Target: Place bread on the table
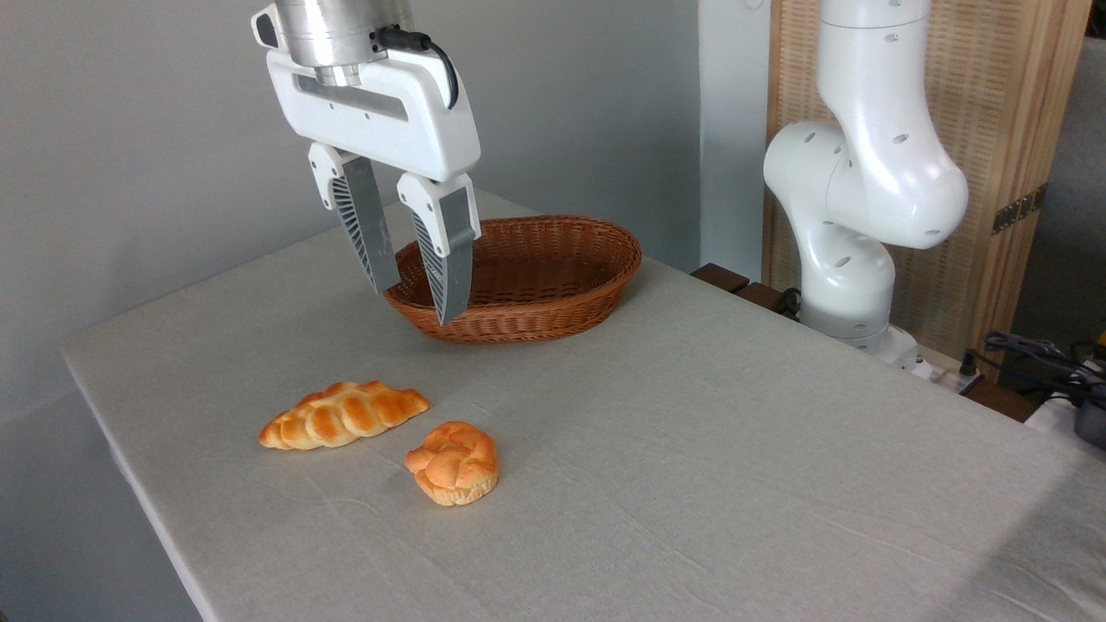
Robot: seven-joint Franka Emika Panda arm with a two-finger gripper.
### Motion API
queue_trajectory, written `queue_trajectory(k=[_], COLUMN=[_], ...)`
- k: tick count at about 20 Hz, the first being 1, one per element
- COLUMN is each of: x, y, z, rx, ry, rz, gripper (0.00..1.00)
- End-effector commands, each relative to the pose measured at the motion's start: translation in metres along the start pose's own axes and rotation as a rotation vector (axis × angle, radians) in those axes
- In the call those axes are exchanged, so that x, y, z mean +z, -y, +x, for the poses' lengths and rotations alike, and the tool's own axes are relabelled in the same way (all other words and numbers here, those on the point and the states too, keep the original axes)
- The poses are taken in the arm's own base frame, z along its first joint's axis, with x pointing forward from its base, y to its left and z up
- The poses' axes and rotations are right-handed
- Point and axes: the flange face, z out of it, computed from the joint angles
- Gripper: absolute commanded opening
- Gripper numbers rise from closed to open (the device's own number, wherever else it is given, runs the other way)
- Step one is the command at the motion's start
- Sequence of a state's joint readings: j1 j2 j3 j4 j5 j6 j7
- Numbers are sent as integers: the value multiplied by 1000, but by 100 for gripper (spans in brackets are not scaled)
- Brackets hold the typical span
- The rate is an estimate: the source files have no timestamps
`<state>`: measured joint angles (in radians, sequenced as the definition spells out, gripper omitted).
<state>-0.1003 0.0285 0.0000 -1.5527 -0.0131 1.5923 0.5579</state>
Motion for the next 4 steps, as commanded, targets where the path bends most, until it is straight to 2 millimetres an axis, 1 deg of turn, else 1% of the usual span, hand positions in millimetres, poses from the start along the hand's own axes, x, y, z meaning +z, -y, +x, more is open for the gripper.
queue_trajectory(k=[1, 4], x=[-3, -3], y=[3, 3], z=[-3, -3], rx=[-8, -8], ry=[7, 7], rz=[8, 8], gripper=[100, 100])
